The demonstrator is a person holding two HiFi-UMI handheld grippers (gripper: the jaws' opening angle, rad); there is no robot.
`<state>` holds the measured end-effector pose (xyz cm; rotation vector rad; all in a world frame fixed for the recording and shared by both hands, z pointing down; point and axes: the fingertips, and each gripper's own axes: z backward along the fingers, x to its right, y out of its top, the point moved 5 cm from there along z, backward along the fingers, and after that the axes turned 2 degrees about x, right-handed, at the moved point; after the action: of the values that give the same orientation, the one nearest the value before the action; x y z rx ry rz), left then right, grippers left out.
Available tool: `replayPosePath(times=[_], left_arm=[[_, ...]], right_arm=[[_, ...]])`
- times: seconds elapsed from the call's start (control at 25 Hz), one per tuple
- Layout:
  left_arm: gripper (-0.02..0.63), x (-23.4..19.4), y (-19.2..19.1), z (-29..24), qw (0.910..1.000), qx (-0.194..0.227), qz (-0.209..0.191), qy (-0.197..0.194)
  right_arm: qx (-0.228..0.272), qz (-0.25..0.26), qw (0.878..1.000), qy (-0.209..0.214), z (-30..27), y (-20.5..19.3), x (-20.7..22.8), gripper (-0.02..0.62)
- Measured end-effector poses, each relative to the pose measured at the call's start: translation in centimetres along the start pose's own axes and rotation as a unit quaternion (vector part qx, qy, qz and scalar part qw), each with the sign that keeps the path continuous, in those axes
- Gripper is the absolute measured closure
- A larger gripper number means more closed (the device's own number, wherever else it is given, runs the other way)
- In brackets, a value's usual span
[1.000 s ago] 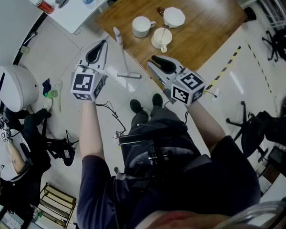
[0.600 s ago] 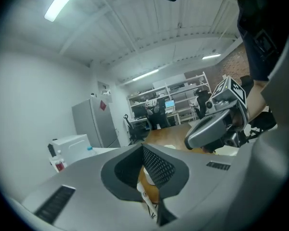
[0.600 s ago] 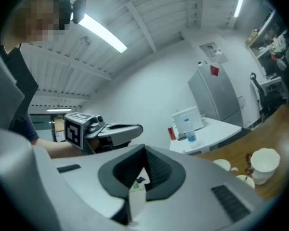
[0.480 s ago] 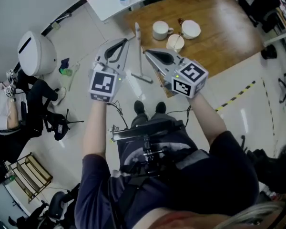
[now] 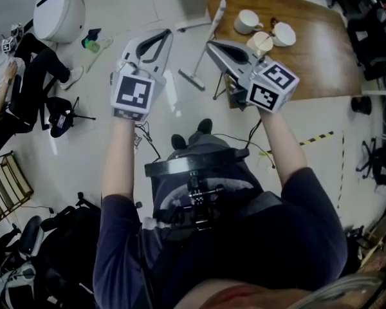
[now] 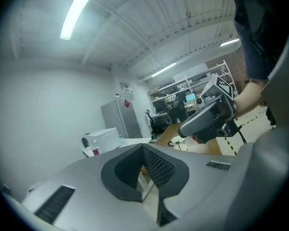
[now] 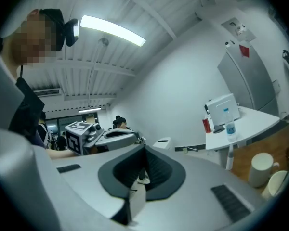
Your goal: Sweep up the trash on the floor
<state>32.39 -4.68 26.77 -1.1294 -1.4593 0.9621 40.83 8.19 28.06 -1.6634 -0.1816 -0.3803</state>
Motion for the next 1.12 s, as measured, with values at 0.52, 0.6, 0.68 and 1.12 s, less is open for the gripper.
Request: replayPosePath(times=[0.52,0.6,0.68,1.12], left_arm=[[0.601,-2.4,-4.6,17.3,0.9845,-0.024,0.088,0.150],[0.601,-2.2,-4.7,20.1,0.9779,-0.029,0.090,0.187],[0.601,-1.7,-4.7,22.3,0.9696,-0.029,0.099,0.222],[0.601,7.4,-2.5,21.7,0.9310,-0.080,0.108,0.339]], right_arm=[[-0.078,0.027,0.974,0.212,-9.6,-0.9,-15.2,0.590],[-0.080,0.028,0.966,0.246,-10.4,-1.2,-17.2,0.589],[-0.076,0.019,0.958,0.277,-10.4,-1.4,-18.7,0.589],[-0.079,-0.048,0.922,0.375,-2.9,-1.3,-15.1,0.589]])
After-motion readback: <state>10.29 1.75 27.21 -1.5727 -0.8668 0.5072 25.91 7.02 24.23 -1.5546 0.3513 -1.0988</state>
